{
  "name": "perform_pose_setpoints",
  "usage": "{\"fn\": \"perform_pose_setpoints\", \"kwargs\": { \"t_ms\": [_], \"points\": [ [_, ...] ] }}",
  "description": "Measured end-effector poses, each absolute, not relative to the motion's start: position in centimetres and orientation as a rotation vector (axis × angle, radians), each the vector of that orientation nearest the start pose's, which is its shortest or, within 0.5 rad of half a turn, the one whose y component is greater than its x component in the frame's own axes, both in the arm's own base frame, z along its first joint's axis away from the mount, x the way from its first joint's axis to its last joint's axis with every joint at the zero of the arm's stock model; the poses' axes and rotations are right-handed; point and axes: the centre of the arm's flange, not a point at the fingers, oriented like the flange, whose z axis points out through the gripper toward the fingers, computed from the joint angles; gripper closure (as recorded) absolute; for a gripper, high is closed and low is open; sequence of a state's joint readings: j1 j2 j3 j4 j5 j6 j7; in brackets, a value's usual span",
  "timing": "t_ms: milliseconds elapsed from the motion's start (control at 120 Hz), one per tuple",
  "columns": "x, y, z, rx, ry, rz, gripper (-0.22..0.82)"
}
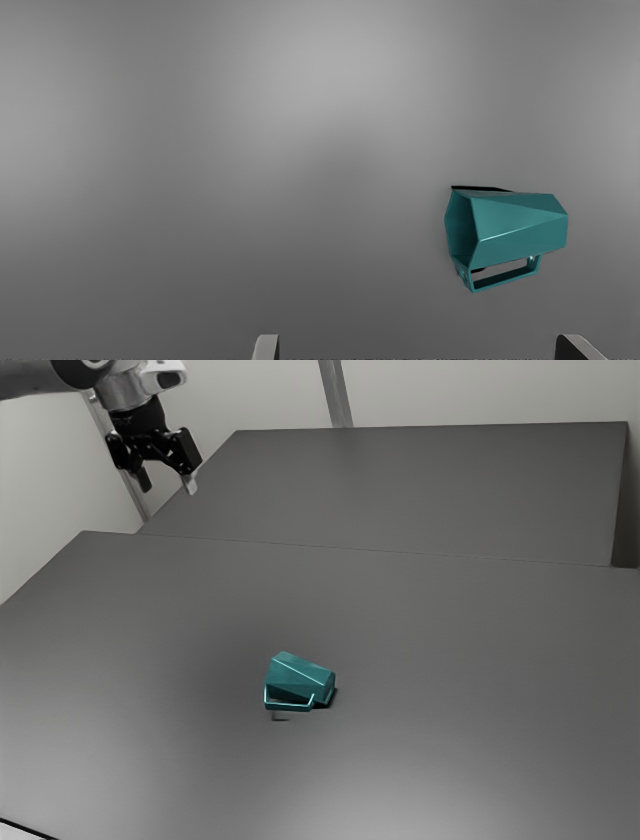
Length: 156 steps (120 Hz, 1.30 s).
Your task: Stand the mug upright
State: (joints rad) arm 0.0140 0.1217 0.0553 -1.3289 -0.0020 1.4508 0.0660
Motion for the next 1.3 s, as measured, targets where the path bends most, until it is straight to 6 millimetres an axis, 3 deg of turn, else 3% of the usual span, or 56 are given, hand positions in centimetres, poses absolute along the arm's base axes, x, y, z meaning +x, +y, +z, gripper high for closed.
{"fn": "perform_pose_setpoints", "kwargs": {
  "t_ms": [183,242,333,467,633,758,875,1100,1300],
  "points": [
    [57.8,3.4,65.6,-3.171,-0.014,0.001,0.00],
    [57.9,3.4,64.3,-3.209,-0.030,0.031,0.00],
    [57.7,7.0,58.5,-3.356,-0.173,0.153,0.00],
    [56.2,10.9,47.8,-3.618,-0.418,0.294,0.00],
    [54.2,10.2,39.7,-3.804,-0.500,0.339,0.00],
    [51.9,9.4,35.1,-3.870,-0.445,0.387,0.00],
    [50.8,9.0,32.6,-3.915,-0.346,0.352,0.00],
    [50.7,5.6,31.1,-4.047,-0.171,0.183,0.00],
    [50.1,3.9,29.8,-4.149,-0.168,0.046,0.00]
  ]
}}
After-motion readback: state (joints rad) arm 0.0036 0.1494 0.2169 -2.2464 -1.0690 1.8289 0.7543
